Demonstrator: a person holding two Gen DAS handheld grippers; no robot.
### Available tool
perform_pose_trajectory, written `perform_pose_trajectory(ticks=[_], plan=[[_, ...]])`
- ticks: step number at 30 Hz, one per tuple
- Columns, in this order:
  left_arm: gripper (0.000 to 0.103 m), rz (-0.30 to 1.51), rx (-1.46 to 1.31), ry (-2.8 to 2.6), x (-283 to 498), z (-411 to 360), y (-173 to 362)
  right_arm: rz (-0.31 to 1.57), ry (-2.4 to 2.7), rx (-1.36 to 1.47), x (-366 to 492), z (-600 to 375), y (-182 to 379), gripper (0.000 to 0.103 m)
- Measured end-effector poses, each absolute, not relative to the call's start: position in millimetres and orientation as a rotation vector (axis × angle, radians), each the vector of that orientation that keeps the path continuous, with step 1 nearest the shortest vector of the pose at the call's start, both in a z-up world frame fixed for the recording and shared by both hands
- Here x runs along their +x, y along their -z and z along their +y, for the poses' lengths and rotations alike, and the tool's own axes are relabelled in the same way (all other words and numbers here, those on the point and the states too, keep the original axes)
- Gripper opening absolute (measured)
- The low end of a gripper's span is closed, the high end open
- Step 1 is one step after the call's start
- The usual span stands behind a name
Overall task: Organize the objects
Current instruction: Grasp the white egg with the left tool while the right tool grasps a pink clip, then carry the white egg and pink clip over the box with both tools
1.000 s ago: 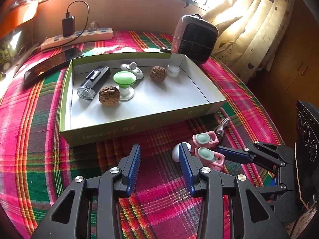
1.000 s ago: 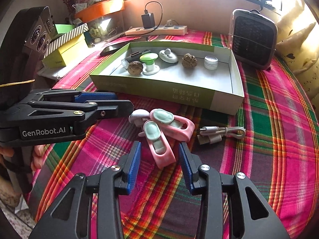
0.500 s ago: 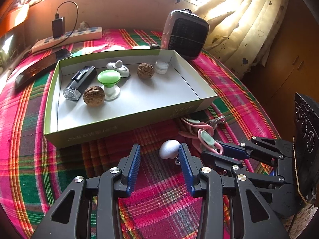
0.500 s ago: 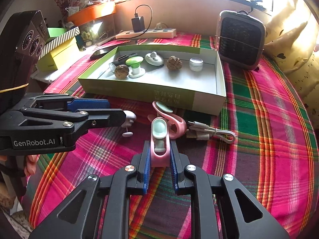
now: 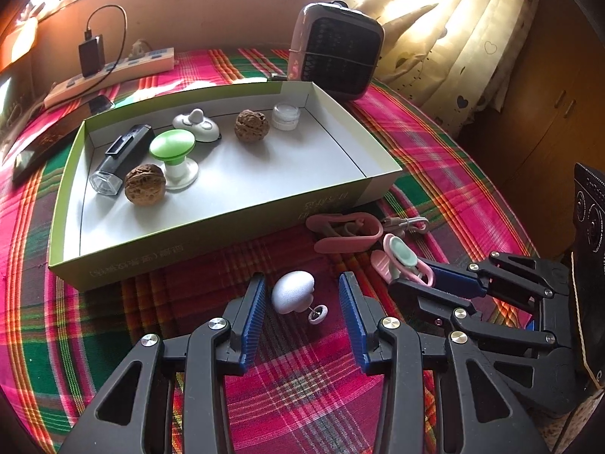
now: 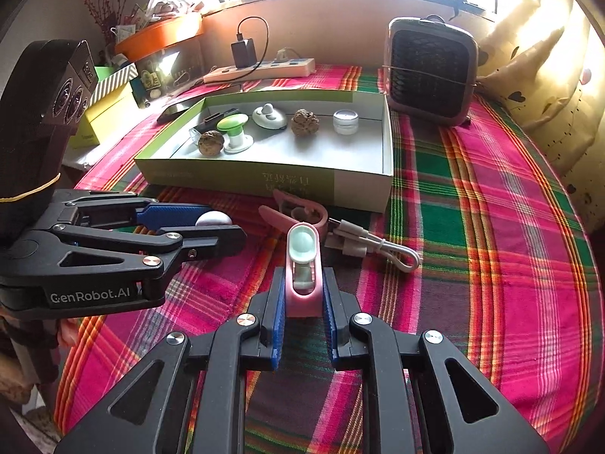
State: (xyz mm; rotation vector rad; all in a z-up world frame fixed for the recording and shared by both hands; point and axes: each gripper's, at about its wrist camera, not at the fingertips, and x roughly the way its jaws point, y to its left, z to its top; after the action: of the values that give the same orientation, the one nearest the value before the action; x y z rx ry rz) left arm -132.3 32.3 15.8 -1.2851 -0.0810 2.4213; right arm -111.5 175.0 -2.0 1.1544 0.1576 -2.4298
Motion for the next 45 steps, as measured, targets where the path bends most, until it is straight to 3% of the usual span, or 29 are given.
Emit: perform_pose_trajectory(ticks=[6, 11, 15, 45], plan=[[0.036, -0.028, -1.273, -2.452, -130.9, 36.8, -15.3, 0.142, 2.426, 1.172, -114.2, 176.8, 4.0, 0.018], [0.024, -0.021, -1.273, -2.481, -131.2, 34.6, -14.9, 0.151, 2.42, 1.176, -114.4, 175.6, 4.8, 0.018], [0.02, -0.023, -1.275, -2.491, -131.7, 32.8, -14.6, 0.148, 2.418, 1.176, -115.0, 175.6, 5.1, 0.018], [0.02, -0.007, -1.254, -2.51, -128.0, 34.0, -14.6, 0.163, 2.425, 1.176, -114.9, 174.3, 5.6, 0.018]])
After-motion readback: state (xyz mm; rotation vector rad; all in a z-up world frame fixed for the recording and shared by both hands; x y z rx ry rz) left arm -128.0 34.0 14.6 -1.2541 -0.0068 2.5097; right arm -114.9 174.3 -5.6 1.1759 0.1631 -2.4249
